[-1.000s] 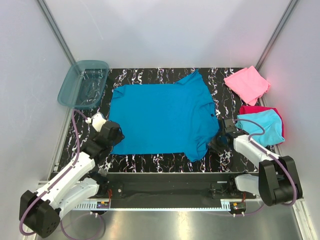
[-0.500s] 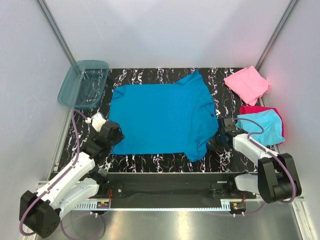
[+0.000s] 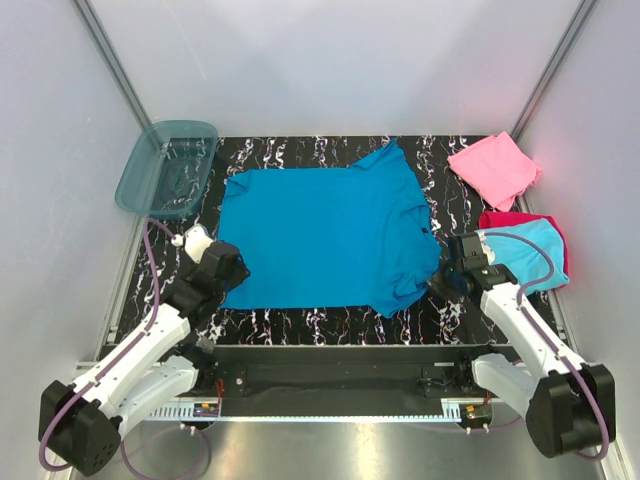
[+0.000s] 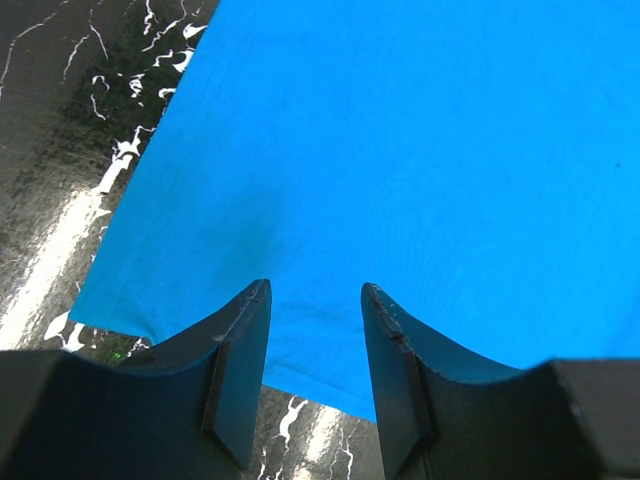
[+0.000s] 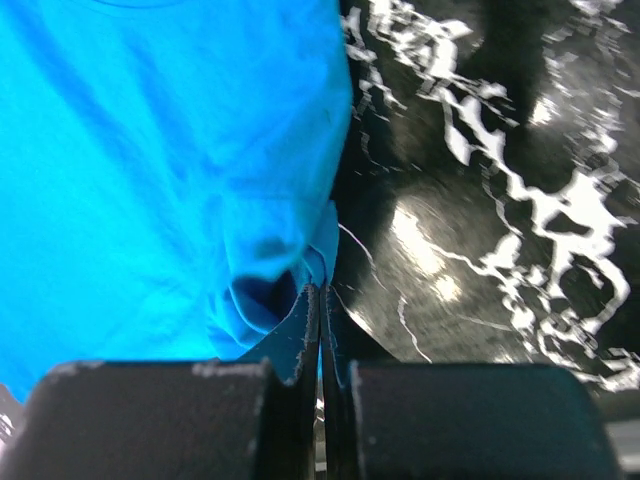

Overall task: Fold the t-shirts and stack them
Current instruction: Flatten the tshirt out

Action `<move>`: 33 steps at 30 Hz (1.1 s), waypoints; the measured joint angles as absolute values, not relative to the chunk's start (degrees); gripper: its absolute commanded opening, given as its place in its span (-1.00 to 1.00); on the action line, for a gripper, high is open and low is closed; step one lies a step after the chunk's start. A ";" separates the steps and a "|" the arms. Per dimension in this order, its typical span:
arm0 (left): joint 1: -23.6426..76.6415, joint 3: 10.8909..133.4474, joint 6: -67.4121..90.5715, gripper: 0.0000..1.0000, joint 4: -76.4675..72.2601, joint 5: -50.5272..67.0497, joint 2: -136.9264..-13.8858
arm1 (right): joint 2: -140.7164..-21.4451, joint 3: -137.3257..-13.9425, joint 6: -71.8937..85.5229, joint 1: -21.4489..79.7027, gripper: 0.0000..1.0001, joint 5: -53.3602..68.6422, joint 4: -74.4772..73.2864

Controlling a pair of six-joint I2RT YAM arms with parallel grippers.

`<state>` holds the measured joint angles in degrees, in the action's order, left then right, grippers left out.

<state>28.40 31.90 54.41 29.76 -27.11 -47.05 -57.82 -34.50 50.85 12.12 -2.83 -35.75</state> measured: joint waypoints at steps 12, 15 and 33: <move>28.40 31.70 54.85 -0.09 24.36 -23.57 -48.80 | -44.60 -35.48 53.93 12.12 -1.00 -3.95 -51.99; 28.40 31.42 54.96 -0.09 22.70 -22.57 -49.41 | -42.83 -36.01 54.33 12.12 -1.00 -3.84 -54.81; 28.40 30.28 55.02 -0.09 20.80 -21.32 -50.00 | -39.79 -36.42 58.15 12.12 -0.88 11.73 -56.03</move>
